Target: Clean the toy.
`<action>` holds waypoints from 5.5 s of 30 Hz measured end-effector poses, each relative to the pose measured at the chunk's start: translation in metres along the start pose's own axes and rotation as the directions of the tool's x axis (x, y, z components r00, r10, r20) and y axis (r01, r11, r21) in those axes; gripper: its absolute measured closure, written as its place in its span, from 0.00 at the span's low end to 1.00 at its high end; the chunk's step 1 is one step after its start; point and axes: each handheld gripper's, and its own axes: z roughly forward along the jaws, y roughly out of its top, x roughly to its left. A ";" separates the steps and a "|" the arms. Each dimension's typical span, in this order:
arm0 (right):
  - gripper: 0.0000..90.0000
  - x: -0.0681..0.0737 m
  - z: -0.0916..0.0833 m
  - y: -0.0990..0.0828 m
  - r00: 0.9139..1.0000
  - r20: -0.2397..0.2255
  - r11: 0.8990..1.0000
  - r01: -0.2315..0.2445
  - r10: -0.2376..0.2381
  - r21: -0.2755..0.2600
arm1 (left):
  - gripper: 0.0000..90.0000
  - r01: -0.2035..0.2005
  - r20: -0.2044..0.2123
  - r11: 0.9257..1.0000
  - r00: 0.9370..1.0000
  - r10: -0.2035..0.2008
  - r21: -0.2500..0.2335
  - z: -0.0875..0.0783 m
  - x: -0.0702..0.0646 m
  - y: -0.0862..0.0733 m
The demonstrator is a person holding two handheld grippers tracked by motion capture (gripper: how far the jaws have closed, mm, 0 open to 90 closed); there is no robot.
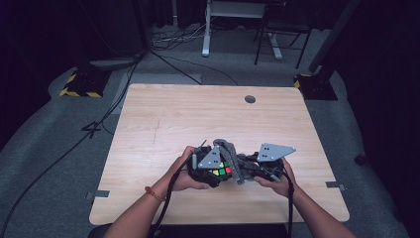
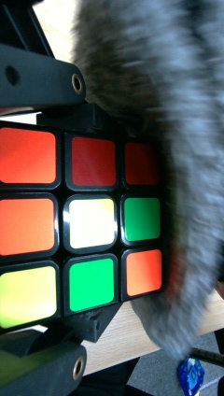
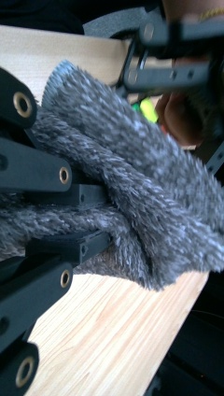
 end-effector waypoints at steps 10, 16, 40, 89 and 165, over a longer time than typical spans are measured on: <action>0.89 -0.004 0.015 -0.012 0.997 -0.072 0.992 -0.033 0.042 0.119 | 0.37 0.048 -0.019 0.994 0.999 -0.050 -0.097 -0.017 0.009 0.000; 0.89 -0.003 0.014 -0.013 0.993 -0.106 0.995 -0.052 0.060 0.080 | 0.37 0.061 -0.012 0.992 0.998 -0.063 -0.111 -0.017 0.010 -0.002; 0.89 -0.007 -0.004 -0.007 0.994 -0.100 0.998 -0.056 0.052 -0.033 | 0.36 0.025 -0.033 0.998 0.999 -0.027 -0.051 -0.017 0.009 -0.005; 0.89 -0.010 -0.004 -0.008 0.994 -0.081 0.996 -0.079 0.075 -0.049 | 0.37 0.040 -0.051 0.998 0.998 -0.038 0.045 0.004 0.008 -0.007; 0.89 -0.005 -0.003 -0.005 1.000 0.004 1.000 0.001 -0.001 -0.004 | 0.37 0.047 -0.039 0.999 0.998 -0.047 0.009 0.001 0.007 0.000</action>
